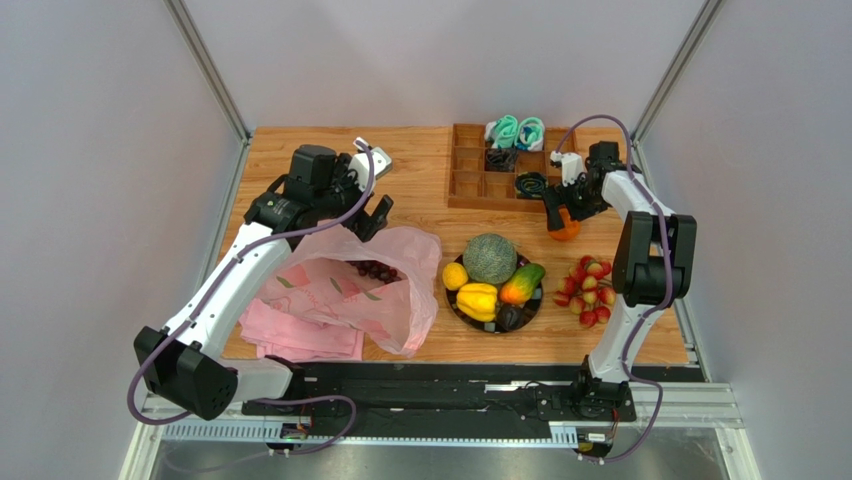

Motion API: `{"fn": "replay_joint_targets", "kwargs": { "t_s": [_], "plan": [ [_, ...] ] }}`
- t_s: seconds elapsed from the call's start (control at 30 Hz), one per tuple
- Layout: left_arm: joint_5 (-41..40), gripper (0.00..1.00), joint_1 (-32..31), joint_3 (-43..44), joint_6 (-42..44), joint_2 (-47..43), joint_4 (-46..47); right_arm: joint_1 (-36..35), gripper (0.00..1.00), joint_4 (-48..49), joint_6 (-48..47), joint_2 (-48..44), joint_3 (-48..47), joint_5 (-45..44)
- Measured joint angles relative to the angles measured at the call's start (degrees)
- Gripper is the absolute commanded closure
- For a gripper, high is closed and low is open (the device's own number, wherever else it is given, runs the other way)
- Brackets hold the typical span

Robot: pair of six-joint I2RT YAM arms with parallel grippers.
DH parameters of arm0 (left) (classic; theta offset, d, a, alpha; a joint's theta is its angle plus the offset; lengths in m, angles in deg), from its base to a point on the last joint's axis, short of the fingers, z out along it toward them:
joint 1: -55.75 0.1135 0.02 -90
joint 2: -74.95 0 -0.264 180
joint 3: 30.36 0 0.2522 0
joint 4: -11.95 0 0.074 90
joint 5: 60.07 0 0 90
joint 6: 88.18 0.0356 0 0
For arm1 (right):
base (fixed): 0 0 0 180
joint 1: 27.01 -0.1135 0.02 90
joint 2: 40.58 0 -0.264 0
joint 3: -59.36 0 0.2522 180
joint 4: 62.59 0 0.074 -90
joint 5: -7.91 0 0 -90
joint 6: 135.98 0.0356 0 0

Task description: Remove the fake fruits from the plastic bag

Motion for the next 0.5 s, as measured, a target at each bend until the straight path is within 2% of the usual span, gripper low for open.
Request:
{"fn": "replay_joint_targets", "kwargs": {
  "t_s": [0.07,0.1,0.23,0.33,0.5],
  "plan": [
    [0.00,0.01,0.00,0.35,0.04,0.28,0.00,0.00,0.08,-0.11,0.00,0.11,0.00,-0.04],
    [0.00,0.01,0.00,0.48,0.13,0.44,0.00,0.00,0.15,-0.15,0.00,0.13,0.00,-0.04],
    [0.02,0.01,0.00,1.03,0.42,1.51,-0.02,0.00,0.31,-0.28,-0.13,0.13,0.00,0.33],
    [0.07,0.01,0.00,1.16,0.68,2.08,-0.17,-0.02,0.36,-0.79,-0.63,-0.74,0.66,2.73],
    [0.07,0.01,0.00,1.20,1.18,2.21,-1.14,-1.40,0.39,-4.52,-2.71,-7.87,5.05,11.08]
  ]
}}
